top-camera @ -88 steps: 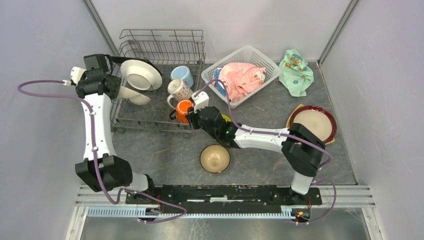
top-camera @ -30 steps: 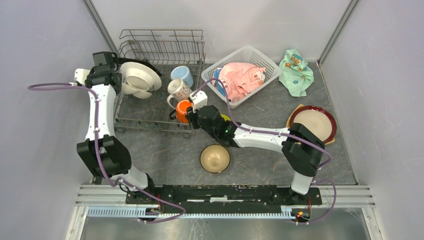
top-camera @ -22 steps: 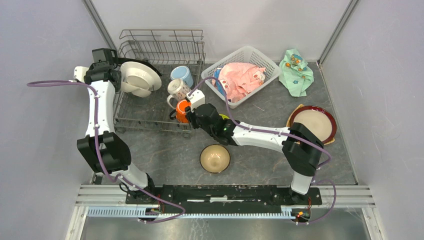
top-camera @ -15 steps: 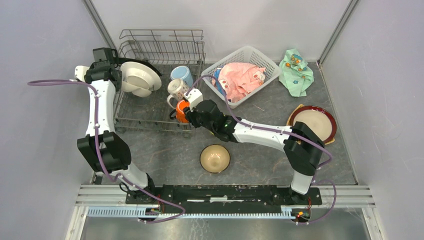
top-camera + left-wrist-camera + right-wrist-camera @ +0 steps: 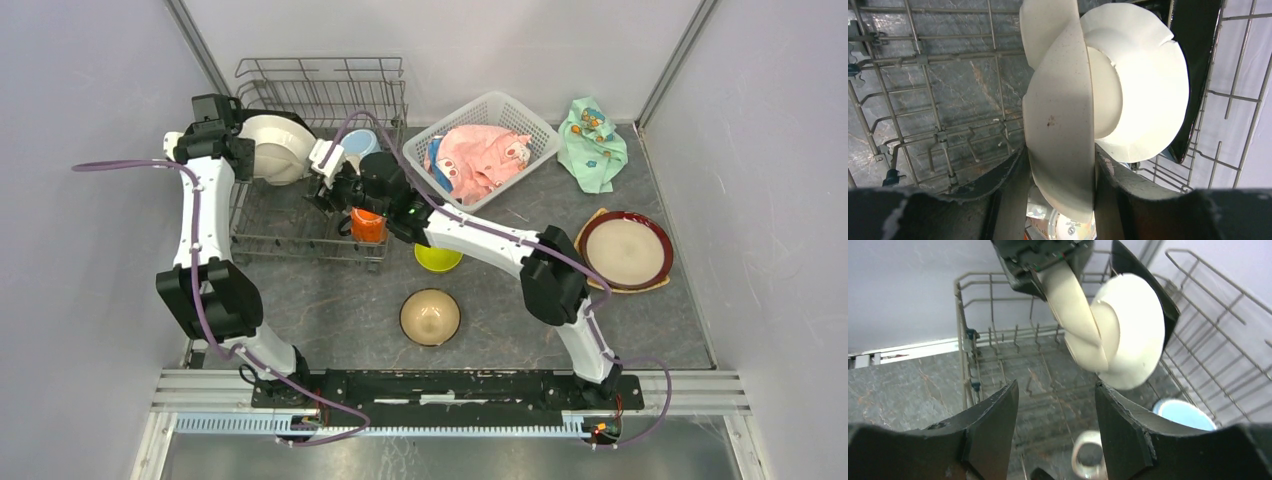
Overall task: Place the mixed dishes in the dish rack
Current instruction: Insert the plate into the dish rack.
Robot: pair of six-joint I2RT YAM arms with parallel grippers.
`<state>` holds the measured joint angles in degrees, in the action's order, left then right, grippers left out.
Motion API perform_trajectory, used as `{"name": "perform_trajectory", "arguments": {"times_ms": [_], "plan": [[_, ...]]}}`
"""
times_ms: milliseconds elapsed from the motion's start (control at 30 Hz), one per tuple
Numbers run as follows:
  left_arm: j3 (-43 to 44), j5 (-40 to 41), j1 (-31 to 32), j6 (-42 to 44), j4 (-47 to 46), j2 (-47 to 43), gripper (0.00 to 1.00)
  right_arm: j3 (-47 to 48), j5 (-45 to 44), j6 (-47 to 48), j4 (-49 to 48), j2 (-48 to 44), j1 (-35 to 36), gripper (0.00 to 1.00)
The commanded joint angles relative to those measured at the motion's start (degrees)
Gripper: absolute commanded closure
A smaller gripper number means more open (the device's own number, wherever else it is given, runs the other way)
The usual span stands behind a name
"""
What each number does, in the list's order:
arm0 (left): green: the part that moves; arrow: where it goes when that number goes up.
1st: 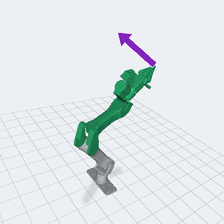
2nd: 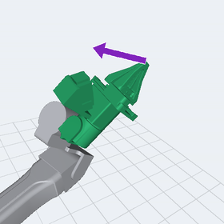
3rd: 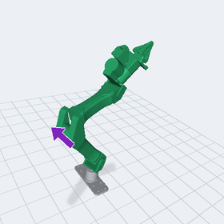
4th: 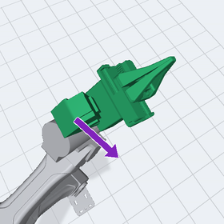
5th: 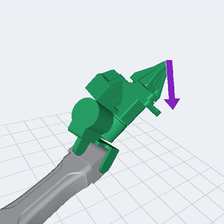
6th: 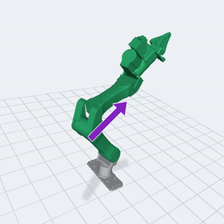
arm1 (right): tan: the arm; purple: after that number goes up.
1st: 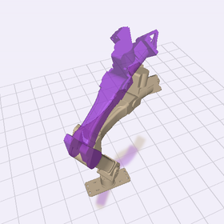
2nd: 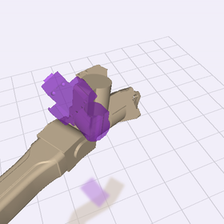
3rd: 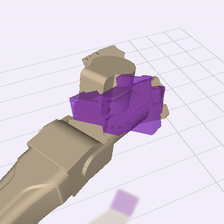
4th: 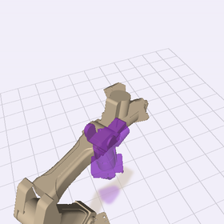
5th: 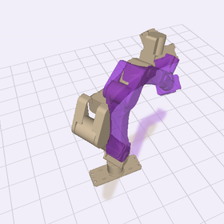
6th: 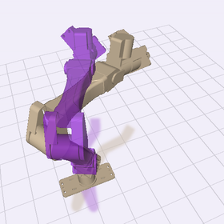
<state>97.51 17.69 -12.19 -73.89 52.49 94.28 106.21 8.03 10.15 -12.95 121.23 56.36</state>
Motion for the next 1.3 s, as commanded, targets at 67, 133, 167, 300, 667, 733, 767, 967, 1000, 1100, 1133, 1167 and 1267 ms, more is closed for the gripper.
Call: {"name": "perform_trajectory", "arguments": {"times_ms": [67, 133, 167, 300, 667, 733, 767, 967, 1000, 1100, 1133, 1167, 1267], "plan": [[1.52, -7.01, 1.35, -4.95, -6.18, -0.82, 0.98, 1.59, 6.07, 1.47, -10.56, 3.1, -0.28, 0.35], [2.05, -7.02, 1.34, -4.27, -6.26, -1.18, 0.98, 1.97, 6.18, 2.2, -13.39, 5.11, -0.8, 0.32], [2.37, -7.92, 1.35, -3.87, -6.23, -1.16, 0.98, 3.32, 6.06, 2.79, -14.22, 6.84, -1.21, 0.31], [1.77, -10.77, 1.6, -1.54, -4.93, -2.17, 0.98, 10.87, 8.72, 1.84, -17.85, 13.4, -3.47, 0.31], [0.9, -6.06, 4.14, 8.71, -2.09, -8.12, 0.98, 15.87, 9.48, 9.38, -24.85, 21.03, -3.93, 0.21], [0.26, -5.52, 4.18, 9.83, -1.53, -9.34, 0.98, 15.34, 10.66, 9.17, -26.37, 20.82, -3.8, 0.21], [-0.15, -5.11, 4.14, 10.18, -1.56, -10.04, 0.98, 15.27, 11.25, 9.37, -26.54, 20.74, -3.81, 0.21], [-1.18, -4.88, 4.24, 11.48, -1.32, -13.08, 0.98, 15.15, 16.35, 10.49, -27.09, 20.54, -2.92, 0.23], [-1.04, -4.69, 4.26, 11.55, -1.26, -13.46, 0.98, 15.14, 17.04, 10.59, -26.97, 20.63, -2.69, 0.24], [-0.33, -4.07, 4.24, 12.15, -1.51, -14.41, 0.98, 14.63, 18.16, 9.53, -27.17, 20.71, -2.09, 0.3], [0.22, -3.37, 4.25, 12.71, -1.4, -14.51, 0.98, 14.19, 18.37, 8.22, -28.03, 20.75, -2.03, 0.33], [0.64, -2.11, 4.24, 13.48, -1.37, -14.62, 0.98, 13.51, 18.5, 6.31, -29.22, 20.63, -1.96, 0.36], [0.96, 3.13, 4.23, 14.42, -1.41, -15.28, 0.98, 11.2, 18.96, 0.78, -33.84, 20.25, -1.78, 0.52]]}}
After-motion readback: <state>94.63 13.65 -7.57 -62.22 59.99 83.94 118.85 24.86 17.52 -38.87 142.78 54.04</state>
